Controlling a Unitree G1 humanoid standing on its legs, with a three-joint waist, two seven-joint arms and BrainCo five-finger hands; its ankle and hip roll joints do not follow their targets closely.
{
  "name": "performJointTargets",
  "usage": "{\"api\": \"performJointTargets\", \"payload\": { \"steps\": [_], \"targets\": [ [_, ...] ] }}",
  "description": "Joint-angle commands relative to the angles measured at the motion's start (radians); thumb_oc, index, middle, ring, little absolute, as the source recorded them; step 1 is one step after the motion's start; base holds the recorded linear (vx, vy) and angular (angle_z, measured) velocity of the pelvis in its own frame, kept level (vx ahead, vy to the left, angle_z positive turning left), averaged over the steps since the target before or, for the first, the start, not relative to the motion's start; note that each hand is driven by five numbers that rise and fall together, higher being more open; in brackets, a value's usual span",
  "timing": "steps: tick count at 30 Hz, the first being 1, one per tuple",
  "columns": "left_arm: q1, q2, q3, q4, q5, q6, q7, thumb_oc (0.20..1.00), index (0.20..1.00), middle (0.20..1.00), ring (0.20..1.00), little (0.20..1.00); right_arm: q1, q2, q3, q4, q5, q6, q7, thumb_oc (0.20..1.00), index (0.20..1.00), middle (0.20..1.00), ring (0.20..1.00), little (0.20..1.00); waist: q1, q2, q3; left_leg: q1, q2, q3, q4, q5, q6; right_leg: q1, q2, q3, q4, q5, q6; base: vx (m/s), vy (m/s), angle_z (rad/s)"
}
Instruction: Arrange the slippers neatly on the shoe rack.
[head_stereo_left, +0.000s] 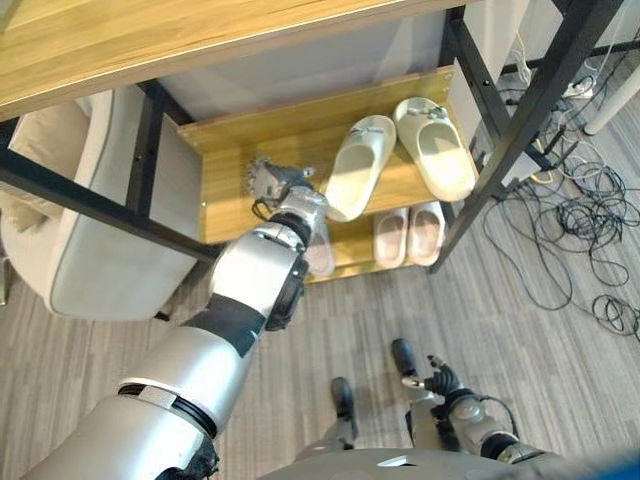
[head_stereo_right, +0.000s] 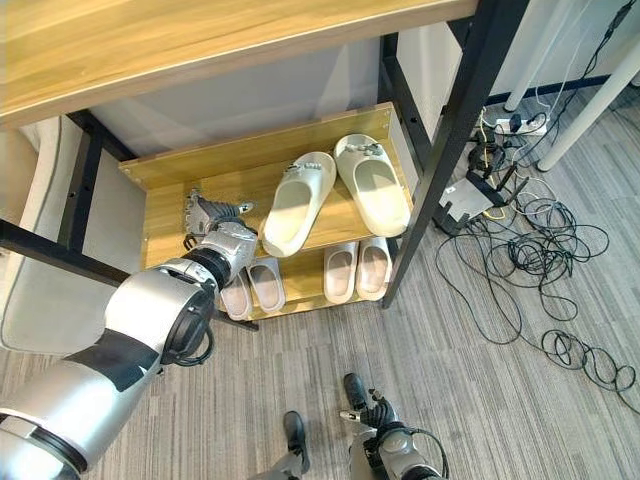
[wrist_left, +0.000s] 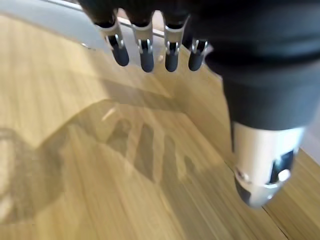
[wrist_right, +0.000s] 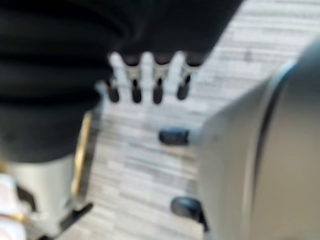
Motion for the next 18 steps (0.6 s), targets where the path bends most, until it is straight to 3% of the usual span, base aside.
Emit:
{"api": "performJointTargets", "payload": {
  "steps": [1, 9, 14, 18],
  "targets": [
    [-0.047, 0.031, 0.126, 0.067, -0.090, 0.011, -0.098, 1.000, 1.000, 1.000, 1.000, 1.000, -0.063, 0.040, -0.053, 0.047, 0.033, 0.012, -0.021, 1.000, 1.000, 1.000, 1.000, 1.000, -0.010, 0.011, 0.049, 0.042, -0.029, -0.051, 0.003, 0.031, -0.034, 0.174, 0.005, 0.017, -0.045, -0.071, -0.016, -0.01, 0.002, 0.13],
    [-0.042, 0.007, 0.194, -0.039, -0.270, 0.047, -0.241, 1.000, 1.000, 1.000, 1.000, 1.000, -0.144, 0.041, -0.055, 0.074, 0.075, 0.055, -0.041, 1.000, 1.000, 1.000, 1.000, 1.000, 0.009, 0.021, 0.069, 0.053, -0.034, -0.063, 0.003, 0.036, -0.031, 0.193, -0.001, 0.009, -0.046, -0.073, -0.013, -0.01, 0.010, 0.10],
    [-0.005, -0.042, 0.145, -0.167, -0.245, 0.021, -0.284, 1.000, 1.000, 1.000, 1.000, 1.000, -0.181, 0.048, -0.058, 0.083, 0.098, 0.081, -0.047, 1.000, 1.000, 1.000, 1.000, 1.000, 0.014, 0.025, 0.094, 0.066, -0.036, -0.066, 0.003, 0.043, -0.029, 0.204, -0.003, 0.005, -0.043, -0.072, -0.012, -0.01, 0.001, 0.01],
    [0.022, -0.085, 0.103, -0.254, -0.219, 0.037, -0.335, 1.000, 1.000, 1.000, 1.000, 1.000, -0.185, 0.047, -0.056, 0.079, 0.100, 0.093, -0.054, 1.000, 1.000, 1.000, 1.000, 1.000, 0.015, 0.029, 0.104, 0.072, -0.037, -0.062, 0.003, 0.042, -0.027, 0.206, -0.004, 0.007, -0.040, -0.071, -0.013, 0.00, 0.000, 0.00]
  ]
}}
